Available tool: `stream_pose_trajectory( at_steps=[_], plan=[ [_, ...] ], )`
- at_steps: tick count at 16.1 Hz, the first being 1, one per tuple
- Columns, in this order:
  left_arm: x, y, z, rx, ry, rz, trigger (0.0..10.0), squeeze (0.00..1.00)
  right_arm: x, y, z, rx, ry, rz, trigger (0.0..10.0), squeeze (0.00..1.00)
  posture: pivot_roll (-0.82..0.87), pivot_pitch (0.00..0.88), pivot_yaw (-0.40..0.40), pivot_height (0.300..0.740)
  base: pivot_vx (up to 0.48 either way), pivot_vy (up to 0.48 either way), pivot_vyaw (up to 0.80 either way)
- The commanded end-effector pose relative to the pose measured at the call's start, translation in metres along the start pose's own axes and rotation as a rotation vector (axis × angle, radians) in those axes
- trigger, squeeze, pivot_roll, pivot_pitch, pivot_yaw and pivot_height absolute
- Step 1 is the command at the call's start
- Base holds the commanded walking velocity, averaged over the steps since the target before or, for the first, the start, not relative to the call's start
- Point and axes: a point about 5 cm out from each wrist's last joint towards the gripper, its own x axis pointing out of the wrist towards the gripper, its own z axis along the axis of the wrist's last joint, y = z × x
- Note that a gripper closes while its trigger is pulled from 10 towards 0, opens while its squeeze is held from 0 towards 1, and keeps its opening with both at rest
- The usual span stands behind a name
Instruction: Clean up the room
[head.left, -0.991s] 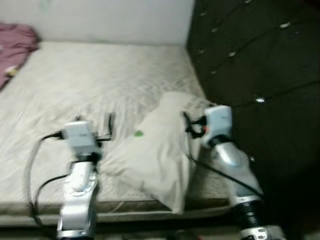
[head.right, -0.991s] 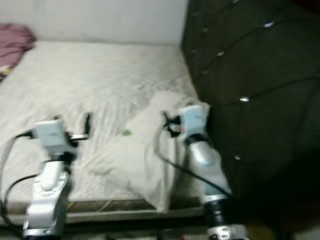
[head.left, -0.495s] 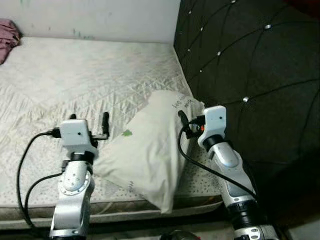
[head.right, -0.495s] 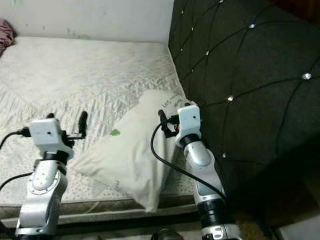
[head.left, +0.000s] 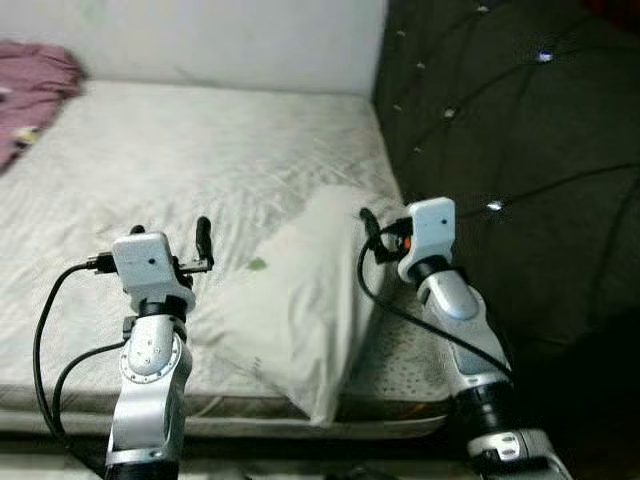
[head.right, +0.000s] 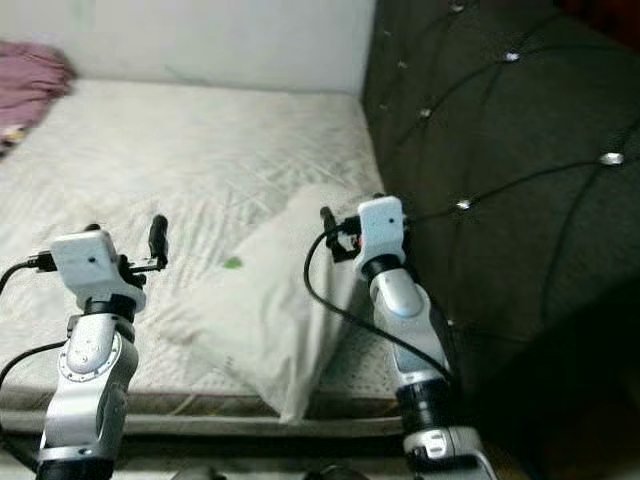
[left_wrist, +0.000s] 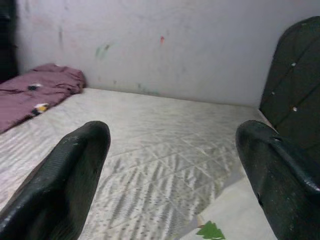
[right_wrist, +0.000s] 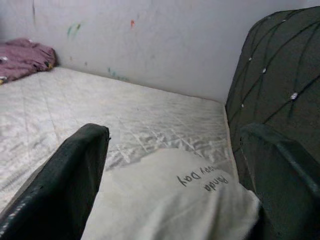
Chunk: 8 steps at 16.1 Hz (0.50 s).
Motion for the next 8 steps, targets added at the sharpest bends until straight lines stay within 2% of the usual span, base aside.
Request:
stream_pose_trajectory(
  at_steps=[1, 6, 8],
  plan=[
    [0.001, 0.001, -0.001, 0.002, 0.001, 0.012, 10.0, 0.0, 0.003, -0.003, 0.006, 0.009, -0.023, -0.024, 10.0, 0.0, -0.01, 0.0, -0.051, 0.74, 0.0, 0.0, 0.0],
    [-0.003, 0.01, -0.004, 0.011, 0.015, 0.039, 10.0, 0.0, 0.005, -0.007, 0.008, 0.023, -0.019, -0.079, 10.0, 0.0, 0.01, 0.0, -0.066, 0.74, 0.0, 0.0, 0.0],
    [-0.01, 0.015, -0.005, 0.025, 0.017, 0.077, 10.0, 0.0, 0.005, -0.007, 0.002, 0.04, 0.008, -0.083, 10.0, 0.0, 0.04, 0.0, -0.083, 0.74, 0.0, 0.0, -0.8]
  ],
)
